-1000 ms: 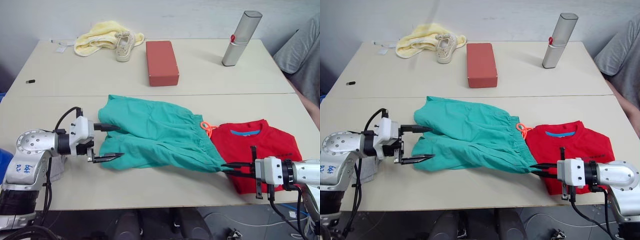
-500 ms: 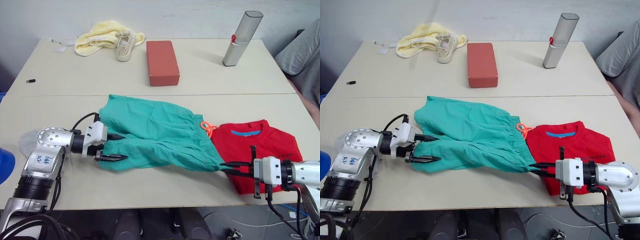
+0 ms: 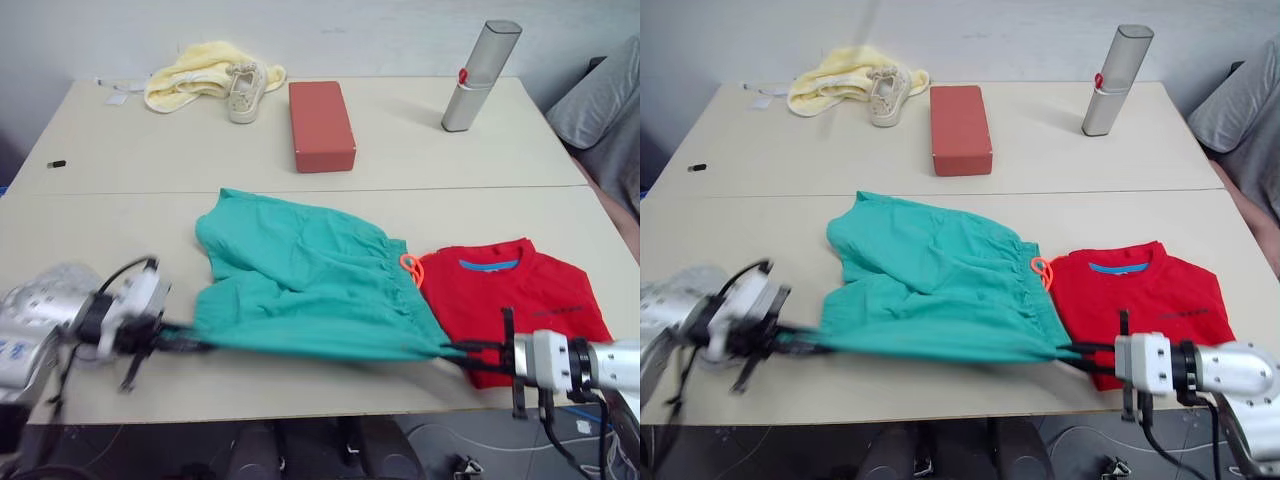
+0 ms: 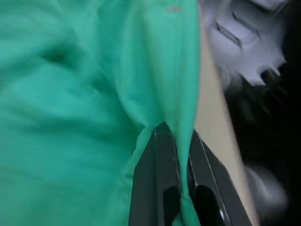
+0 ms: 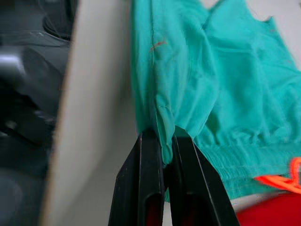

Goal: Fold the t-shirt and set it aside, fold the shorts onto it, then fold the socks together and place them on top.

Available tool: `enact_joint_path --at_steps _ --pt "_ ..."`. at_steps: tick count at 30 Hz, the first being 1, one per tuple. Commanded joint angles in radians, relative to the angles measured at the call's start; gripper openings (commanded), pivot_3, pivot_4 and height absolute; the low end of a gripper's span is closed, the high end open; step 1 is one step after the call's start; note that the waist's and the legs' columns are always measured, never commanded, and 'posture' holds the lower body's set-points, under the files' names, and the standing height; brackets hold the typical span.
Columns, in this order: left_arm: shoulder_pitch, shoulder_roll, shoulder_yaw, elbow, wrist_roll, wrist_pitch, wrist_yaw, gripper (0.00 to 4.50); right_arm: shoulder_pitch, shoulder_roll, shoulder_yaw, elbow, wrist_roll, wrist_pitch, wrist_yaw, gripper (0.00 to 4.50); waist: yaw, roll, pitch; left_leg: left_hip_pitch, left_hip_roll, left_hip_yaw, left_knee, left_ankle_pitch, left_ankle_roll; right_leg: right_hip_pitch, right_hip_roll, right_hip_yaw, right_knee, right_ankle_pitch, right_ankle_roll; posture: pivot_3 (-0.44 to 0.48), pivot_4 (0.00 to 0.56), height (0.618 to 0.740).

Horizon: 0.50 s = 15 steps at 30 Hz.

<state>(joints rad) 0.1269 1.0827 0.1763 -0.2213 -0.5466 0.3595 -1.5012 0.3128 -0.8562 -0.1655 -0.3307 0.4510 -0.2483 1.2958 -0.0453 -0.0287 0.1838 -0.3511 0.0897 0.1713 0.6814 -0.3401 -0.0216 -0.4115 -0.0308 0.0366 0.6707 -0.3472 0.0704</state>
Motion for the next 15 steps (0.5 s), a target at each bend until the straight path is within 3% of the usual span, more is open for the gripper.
enact_joint_path --at_steps 1,5,7,10,13,15 --pt "-0.004 -0.005 0.048 -0.086 -0.073 0.056 0.011 0.02 -0.058 -0.011 -0.004 -0.035 0.019 0.067 -0.038 0.00 -0.001 -0.001 0.001 0.000 -0.001 0.000 0.001 0.000 0.001 0.000 0.000 0.000 0.001 0.000 0.000 0.000 0.150 0.740" --pt "-0.293 -0.101 -0.019 0.003 -0.042 0.133 0.201 0.02 -0.314 -0.018 0.033 0.001 0.043 0.217 -0.089 0.00 0.013 0.000 0.002 0.000 -0.002 -0.001 0.001 0.004 0.005 0.004 0.000 -0.002 -0.007 0.008 -0.009 0.000 0.150 0.740" --pt "-0.520 -0.160 -0.071 0.165 0.064 0.069 0.280 0.02 -0.546 -0.002 0.047 0.134 -0.010 0.211 -0.116 0.00 0.016 -0.001 0.001 -0.001 -0.007 -0.001 0.001 0.009 0.005 0.003 0.002 -0.001 -0.010 0.011 -0.012 0.000 0.150 0.740" --pt "-0.930 -0.280 -0.121 0.512 0.242 -0.116 0.469 0.02 -0.988 0.054 0.080 0.465 -0.183 0.043 -0.223 0.00 0.017 0.001 0.005 -0.003 -0.009 0.003 0.000 0.014 0.007 -0.001 0.007 -0.005 -0.011 0.022 0.001 0.000 0.150 0.740" --pt "-1.287 -0.364 -0.119 0.883 0.398 -0.421 0.734 0.02 -1.379 0.107 0.107 0.828 -0.403 -0.208 -0.469 0.00 0.013 0.001 0.005 -0.007 -0.009 0.007 -0.001 0.017 0.006 -0.005 0.008 -0.004 -0.011 0.023 0.002 0.000 0.150 0.740" --pt "-1.473 -0.382 -0.102 1.069 0.463 -0.607 0.905 0.02 -1.576 0.113 0.124 1.012 -0.531 -0.351 -0.655 0.00 0.007 0.001 0.005 -0.020 -0.008 0.011 -0.002 0.016 0.005 -0.022 0.006 -0.002 -0.010 0.023 0.003 0.000 0.150 0.740"
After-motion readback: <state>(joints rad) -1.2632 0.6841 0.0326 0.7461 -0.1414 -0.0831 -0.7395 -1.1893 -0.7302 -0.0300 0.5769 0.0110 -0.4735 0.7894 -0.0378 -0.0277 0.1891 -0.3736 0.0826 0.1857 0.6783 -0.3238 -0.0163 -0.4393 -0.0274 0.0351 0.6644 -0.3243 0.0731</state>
